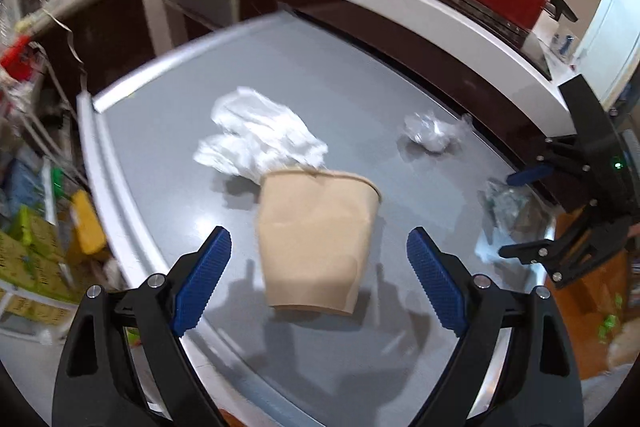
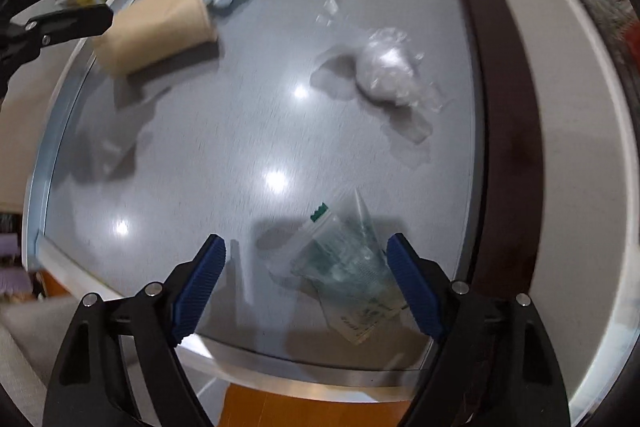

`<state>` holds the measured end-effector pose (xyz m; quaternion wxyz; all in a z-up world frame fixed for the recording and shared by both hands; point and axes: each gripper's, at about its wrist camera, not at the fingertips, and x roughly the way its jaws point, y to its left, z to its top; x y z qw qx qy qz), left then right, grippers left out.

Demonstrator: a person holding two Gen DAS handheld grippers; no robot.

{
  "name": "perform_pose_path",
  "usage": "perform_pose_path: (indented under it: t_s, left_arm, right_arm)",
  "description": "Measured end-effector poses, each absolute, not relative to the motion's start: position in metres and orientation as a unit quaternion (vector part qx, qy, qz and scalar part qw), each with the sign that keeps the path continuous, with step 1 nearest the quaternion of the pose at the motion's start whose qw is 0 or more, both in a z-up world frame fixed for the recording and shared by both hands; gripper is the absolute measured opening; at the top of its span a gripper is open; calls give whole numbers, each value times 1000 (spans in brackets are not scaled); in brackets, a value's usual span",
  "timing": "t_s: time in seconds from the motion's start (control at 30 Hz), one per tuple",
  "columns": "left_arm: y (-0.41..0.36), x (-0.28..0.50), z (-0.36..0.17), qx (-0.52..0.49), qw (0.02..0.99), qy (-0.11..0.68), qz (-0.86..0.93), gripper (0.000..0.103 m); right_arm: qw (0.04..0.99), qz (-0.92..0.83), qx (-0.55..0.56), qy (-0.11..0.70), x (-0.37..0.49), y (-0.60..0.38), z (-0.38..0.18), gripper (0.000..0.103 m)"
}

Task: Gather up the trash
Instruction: 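Move the left gripper to the beige paper cup while the right reaches the clear bag, then grasp the beige paper cup with the left gripper while the right grasps the clear plastic bag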

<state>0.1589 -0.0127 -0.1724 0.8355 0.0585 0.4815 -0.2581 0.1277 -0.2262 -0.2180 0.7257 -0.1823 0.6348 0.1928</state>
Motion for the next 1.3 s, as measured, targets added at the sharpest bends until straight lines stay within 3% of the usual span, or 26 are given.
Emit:
perform_pose_path:
  t_s: [0.07,0.13,0.17,0.47,0.5,0.53,0.63,0.97,1.07,1.13,1.3]
  left_arm:
    - [-13,163,-176,47,825,491,-275,91]
    - [-16,165,-177,51,824,491,-279,91]
    - [-19,166,-178,57,823,492,-279,91]
    - [-52,169,-200,159,808,501,-267,90]
    - [-55,168,-203,164,806,502,-265,87]
    - [-56,168,-204,163,805,504,-267,74]
    - [-49,170,-204,140,803,513,-270,71]
    - [-35,164,-199,101,801,518,-282,64]
    - [-32,164,-198,91,800,520,-286,63]
    - [-32,165,-198,91,799,521,-287,63]
    - [-35,162,-196,104,799,518,-289,62]
  right_arm:
    - [721,199,-184,637,127,-226,-220,75]
    - [715,206,-169,647,128,-227,-223,58]
    - [713,206,-162,650,129,-227,-224,54]
    - [718,209,-139,650,120,-234,-223,48]
    - [718,210,-137,650,121,-234,-222,48]
    - [721,212,-134,646,121,-235,-219,54]
    - [733,214,-144,629,121,-235,-203,83]
    - [686,269,-290,611,98,-218,-199,85]
    - [663,286,-319,614,90,-207,-207,72]
    - [647,291,-323,627,89,-203,-216,56]
    - [657,294,-291,630,92,-206,-220,49]
